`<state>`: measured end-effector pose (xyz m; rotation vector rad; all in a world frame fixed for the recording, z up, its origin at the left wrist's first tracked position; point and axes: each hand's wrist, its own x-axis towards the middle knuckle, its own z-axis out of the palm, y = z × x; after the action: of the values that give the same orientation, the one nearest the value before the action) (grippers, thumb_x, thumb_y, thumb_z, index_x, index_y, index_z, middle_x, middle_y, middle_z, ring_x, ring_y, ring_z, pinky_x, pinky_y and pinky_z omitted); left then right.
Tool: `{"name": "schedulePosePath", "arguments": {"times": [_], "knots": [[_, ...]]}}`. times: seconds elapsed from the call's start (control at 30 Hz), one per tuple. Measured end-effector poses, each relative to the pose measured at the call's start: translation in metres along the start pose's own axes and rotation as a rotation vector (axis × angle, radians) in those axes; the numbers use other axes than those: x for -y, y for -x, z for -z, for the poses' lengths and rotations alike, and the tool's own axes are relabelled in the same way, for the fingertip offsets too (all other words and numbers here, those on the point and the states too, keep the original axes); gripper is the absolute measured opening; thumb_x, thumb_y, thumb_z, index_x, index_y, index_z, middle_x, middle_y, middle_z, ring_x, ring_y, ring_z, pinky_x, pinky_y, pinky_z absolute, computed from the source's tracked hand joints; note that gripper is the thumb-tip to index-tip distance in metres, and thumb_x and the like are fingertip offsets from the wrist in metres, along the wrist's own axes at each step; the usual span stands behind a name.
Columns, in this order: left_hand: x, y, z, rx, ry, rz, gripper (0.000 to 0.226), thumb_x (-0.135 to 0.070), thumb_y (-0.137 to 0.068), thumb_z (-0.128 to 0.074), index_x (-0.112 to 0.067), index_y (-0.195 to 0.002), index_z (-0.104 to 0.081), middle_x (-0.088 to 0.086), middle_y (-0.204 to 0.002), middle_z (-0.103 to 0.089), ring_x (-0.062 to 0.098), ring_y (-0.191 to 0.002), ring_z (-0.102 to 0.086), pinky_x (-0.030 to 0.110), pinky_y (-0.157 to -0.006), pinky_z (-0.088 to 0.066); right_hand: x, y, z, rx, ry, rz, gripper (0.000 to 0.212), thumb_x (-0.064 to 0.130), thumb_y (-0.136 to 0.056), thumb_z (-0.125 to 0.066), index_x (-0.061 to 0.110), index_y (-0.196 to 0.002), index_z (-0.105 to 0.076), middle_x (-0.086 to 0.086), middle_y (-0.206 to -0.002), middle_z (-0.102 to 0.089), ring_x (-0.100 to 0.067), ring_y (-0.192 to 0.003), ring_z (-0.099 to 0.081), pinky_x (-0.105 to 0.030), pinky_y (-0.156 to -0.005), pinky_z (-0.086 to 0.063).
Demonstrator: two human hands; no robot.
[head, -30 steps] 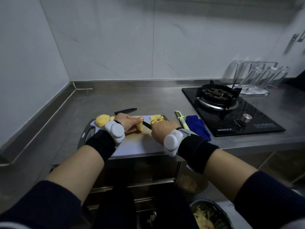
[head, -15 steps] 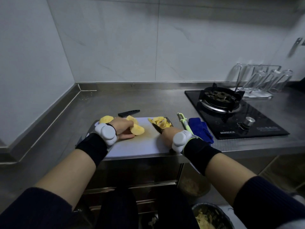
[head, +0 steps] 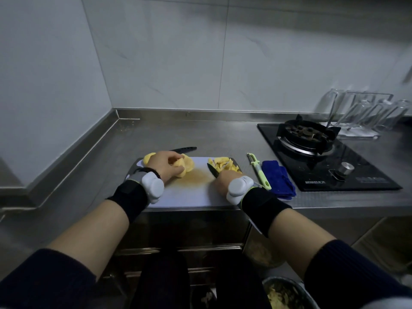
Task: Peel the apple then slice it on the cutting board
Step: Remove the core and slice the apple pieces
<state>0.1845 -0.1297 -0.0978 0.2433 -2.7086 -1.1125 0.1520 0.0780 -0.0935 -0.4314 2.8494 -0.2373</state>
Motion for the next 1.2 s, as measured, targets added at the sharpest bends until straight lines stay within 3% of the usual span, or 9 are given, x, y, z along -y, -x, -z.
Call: {"name": "schedulePosePath", "arguments": {"times": [0.17, 0.3, 0.43, 0.47, 0.53, 0.6, 0.73, 0.9, 1.2], "knots": [[-0.001, 0.011, -0.011, 0.083, -0.2, -0.294, 0.056, -0.019, -0.07, -0.085, -0.019, -0.123, -0.067, -0.001, -0.097, -0.044, 0.015, -0.093, -0.047, 0.023, -0.088, -0.039, 0.01, 0.004, -0.001, -0.006, 0.033, 0.055, 0.032, 0.029, -0.096, -0.044, 0.009, -0.112, -0.064, -0.014, -0.115, -0.064, -0.034, -0.107, -0.06, -0.04, -0.086, -0.046], [-0.002, 0.017, -0.023, 0.172, -0.22, -0.354, 0.06, -0.028, -0.066, -0.087, -0.019, -0.122, -0.067, -0.002, -0.103, -0.048, 0.017, -0.103, -0.045, 0.031, -0.096, -0.039, 0.008, 0.004, -0.002, -0.025, 0.063, 0.076, 0.03, 0.027, -0.097, -0.041, 0.01, -0.108, -0.064, -0.013, -0.111, -0.065, -0.033, -0.103, -0.061, -0.04, -0.084, -0.048], [0.006, 0.018, -0.025, 0.059, -0.129, -0.324, 0.048, -0.03, -0.066, -0.087, -0.02, -0.108, -0.066, -0.003, -0.109, -0.056, 0.017, -0.105, -0.052, 0.036, -0.096, -0.044, -0.001, 0.006, 0.0, -0.006, 0.073, 0.013, 0.025, 0.021, -0.101, -0.039, 0.011, -0.087, -0.058, -0.009, -0.102, -0.061, -0.025, -0.093, -0.059, -0.03, -0.076, -0.041], [0.009, 0.018, -0.025, 0.035, -0.106, -0.297, 0.045, -0.032, -0.066, -0.087, -0.022, -0.104, -0.065, -0.004, -0.108, -0.056, 0.017, -0.104, -0.053, 0.035, -0.095, -0.045, -0.004, 0.006, -0.001, -0.013, 0.052, -0.004, 0.023, 0.021, -0.101, -0.038, 0.011, -0.094, -0.058, -0.01, -0.104, -0.061, -0.026, -0.095, -0.059, -0.031, -0.077, -0.042], [0.013, 0.02, -0.027, 0.021, -0.068, -0.261, 0.039, -0.034, -0.067, -0.087, -0.024, -0.097, -0.064, -0.004, -0.105, -0.055, 0.016, -0.1, -0.054, 0.032, -0.092, -0.045, -0.006, 0.002, -0.006, -0.042, 0.003, -0.065, 0.04, 0.025, -0.101, -0.035, 0.007, -0.135, -0.041, -0.014, -0.118, -0.061, -0.032, -0.108, -0.059, -0.039, -0.087, -0.044], [0.013, 0.02, -0.03, 0.034, -0.043, -0.265, 0.036, -0.034, -0.067, -0.086, -0.026, -0.095, -0.065, -0.005, -0.103, -0.056, 0.015, -0.098, -0.055, 0.029, -0.09, -0.045, -0.006, -0.002, -0.011, -0.065, -0.048, -0.151, 0.051, 0.03, -0.102, -0.027, 0.008, -0.148, -0.023, -0.016, -0.124, -0.06, -0.033, -0.113, -0.058, -0.04, -0.092, -0.041], [-0.002, 0.014, -0.043, 0.057, -0.01, -0.327, 0.035, -0.029, -0.068, -0.087, -0.021, -0.097, -0.068, -0.004, -0.099, -0.057, 0.013, -0.093, -0.056, 0.025, -0.085, -0.047, -0.012, -0.006, -0.009, -0.091, 0.079, -0.065, 0.044, 0.027, -0.102, -0.03, 0.011, -0.143, -0.03, -0.013, -0.12, -0.062, -0.032, -0.108, -0.06, -0.04, -0.09, -0.044], [-0.008, 0.005, -0.059, 0.031, 0.029, -0.333, 0.034, -0.027, -0.07, -0.085, -0.019, -0.098, -0.068, -0.005, -0.099, -0.056, 0.014, -0.093, -0.056, 0.026, -0.088, -0.048, -0.014, -0.007, -0.007, -0.209, 0.178, -0.033, 0.024, 0.021, -0.099, -0.035, 0.013, -0.115, -0.051, -0.009, -0.111, -0.065, -0.03, -0.099, -0.063, -0.036, -0.077, -0.045], [0.003, 0.0, -0.065, 0.042, 0.119, -0.315, 0.034, -0.026, -0.072, -0.084, -0.019, -0.101, -0.068, -0.001, -0.104, -0.057, 0.014, -0.096, -0.058, 0.028, -0.09, -0.049, -0.039, -0.022, -0.001, -0.283, 0.139, -0.193, 0.026, 0.02, -0.099, -0.038, 0.018, -0.116, -0.058, -0.007, -0.108, -0.066, -0.028, -0.098, -0.063, -0.034, -0.071, -0.042]]}}
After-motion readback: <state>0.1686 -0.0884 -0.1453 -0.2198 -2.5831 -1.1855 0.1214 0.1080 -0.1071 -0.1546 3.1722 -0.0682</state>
